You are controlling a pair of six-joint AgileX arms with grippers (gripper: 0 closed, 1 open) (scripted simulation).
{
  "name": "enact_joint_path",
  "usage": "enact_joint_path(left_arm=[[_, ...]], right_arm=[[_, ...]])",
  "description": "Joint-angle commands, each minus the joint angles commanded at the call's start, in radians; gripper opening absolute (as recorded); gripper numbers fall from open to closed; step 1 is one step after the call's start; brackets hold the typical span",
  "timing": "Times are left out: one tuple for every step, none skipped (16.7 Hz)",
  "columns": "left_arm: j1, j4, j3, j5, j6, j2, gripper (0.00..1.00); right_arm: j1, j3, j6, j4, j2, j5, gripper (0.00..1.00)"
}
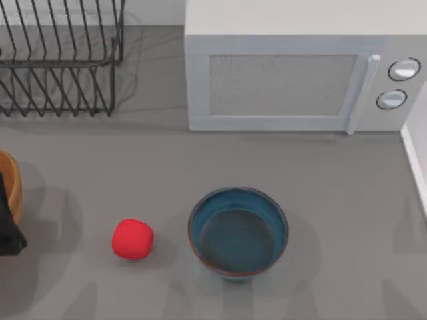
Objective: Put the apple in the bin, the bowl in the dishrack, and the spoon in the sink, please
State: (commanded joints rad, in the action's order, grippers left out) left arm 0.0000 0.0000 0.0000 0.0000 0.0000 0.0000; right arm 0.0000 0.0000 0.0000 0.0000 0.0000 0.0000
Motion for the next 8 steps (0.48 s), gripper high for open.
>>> enact_joint_path(left_arm=[[0.0, 0.0, 0.0, 0.0, 0.0, 0.0, 1.0], [0.0, 0.0, 0.0, 0.0, 0.0, 0.0, 1.0], [-0.004, -0.008, 0.008, 0.0, -0.003, 0.01, 1.0], [-0.013, -0.023, 0.025, 0.001, -0.009, 0.031, 1.0], [-0.025, -0.045, 0.05, 0.002, -0.017, 0.062, 1.0], [-0.041, -0.072, 0.082, 0.002, -0.027, 0.105, 1.0], [-0.059, -0.105, 0.122, 0.003, -0.039, 0.158, 1.0], [-0.08, -0.142, 0.167, 0.003, -0.052, 0.221, 1.0]], right_arm=[[0.0, 0.0, 0.0, 0.0, 0.0, 0.0, 1.0], [0.0, 0.0, 0.0, 0.0, 0.0, 0.0, 1.0], [0.0, 0.0, 0.0, 0.0, 0.0, 0.0, 1.0], [0.0, 0.0, 0.0, 0.0, 0.0, 0.0, 1.0], [0.0, 0.0, 0.0, 0.0, 0.0, 0.0, 1.0], [0.0, 0.0, 0.0, 0.0, 0.0, 0.0, 1.0], [0.0, 0.0, 0.0, 0.0, 0.0, 0.0, 1.0], [0.0, 0.0, 0.0, 0.0, 0.0, 0.0, 1.0]])
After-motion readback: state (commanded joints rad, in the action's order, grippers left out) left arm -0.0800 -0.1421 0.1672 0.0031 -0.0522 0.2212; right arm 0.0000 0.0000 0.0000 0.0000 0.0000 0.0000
